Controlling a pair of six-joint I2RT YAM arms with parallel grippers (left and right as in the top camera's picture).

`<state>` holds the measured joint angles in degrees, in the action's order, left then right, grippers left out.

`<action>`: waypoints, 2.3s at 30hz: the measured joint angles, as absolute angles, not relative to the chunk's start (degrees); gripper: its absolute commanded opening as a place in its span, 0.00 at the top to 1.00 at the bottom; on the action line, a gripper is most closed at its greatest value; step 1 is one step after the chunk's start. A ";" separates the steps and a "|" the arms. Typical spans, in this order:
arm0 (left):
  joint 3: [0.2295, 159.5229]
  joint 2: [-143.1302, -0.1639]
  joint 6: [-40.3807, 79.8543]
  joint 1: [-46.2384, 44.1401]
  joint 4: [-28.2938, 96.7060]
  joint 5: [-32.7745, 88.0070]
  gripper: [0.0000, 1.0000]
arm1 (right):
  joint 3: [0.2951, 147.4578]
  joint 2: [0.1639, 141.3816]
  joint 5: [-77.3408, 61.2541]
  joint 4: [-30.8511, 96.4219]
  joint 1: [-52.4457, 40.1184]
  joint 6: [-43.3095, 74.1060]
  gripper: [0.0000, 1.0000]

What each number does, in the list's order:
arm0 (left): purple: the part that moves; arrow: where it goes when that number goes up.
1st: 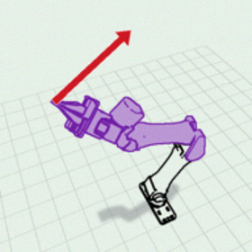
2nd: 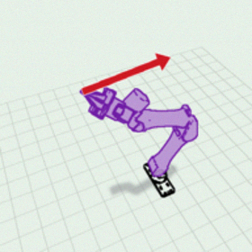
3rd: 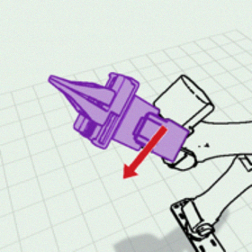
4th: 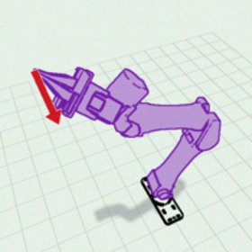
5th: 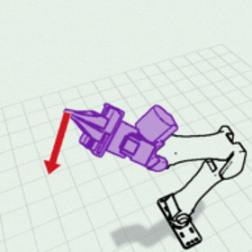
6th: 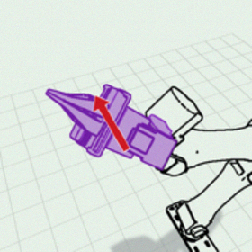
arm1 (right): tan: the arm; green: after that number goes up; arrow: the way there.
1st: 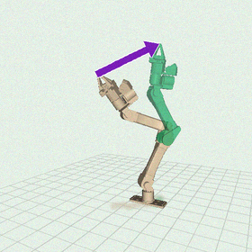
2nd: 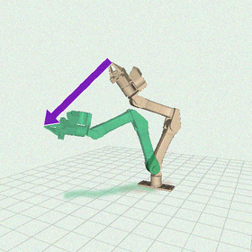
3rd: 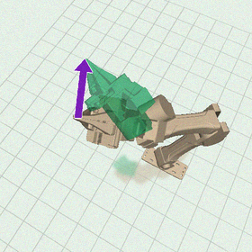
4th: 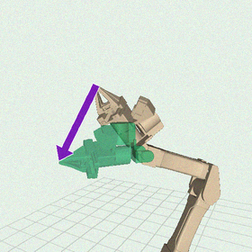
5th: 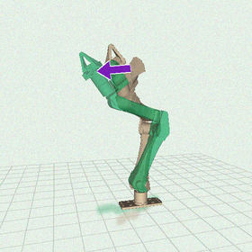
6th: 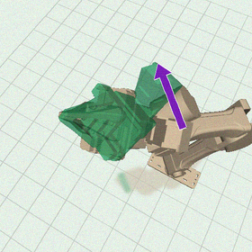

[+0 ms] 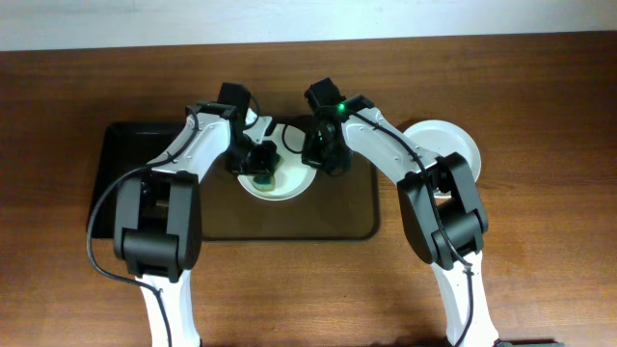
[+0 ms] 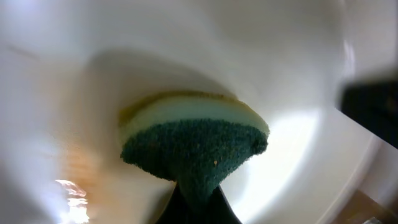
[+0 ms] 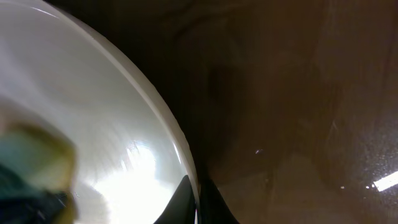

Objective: Clean dirty plates on tray and stack at the side
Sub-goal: 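Scrub the white plate with the sponge in left gripper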

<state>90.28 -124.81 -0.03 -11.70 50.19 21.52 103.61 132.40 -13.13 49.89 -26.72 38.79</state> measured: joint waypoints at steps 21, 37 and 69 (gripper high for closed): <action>89.80 -124.49 2.85 -13.87 38.00 -7.27 0.99 | 103.70 132.51 -13.15 49.41 -26.74 39.00 0.96; 88.27 -126.34 -1.96 -14.22 18.26 1.96 0.99 | 103.72 132.51 -13.13 48.99 -26.72 39.42 0.96; 88.71 -124.20 2.90 -1.10 40.40 24.73 0.99 | 103.79 132.66 -13.54 48.99 -27.42 38.72 0.96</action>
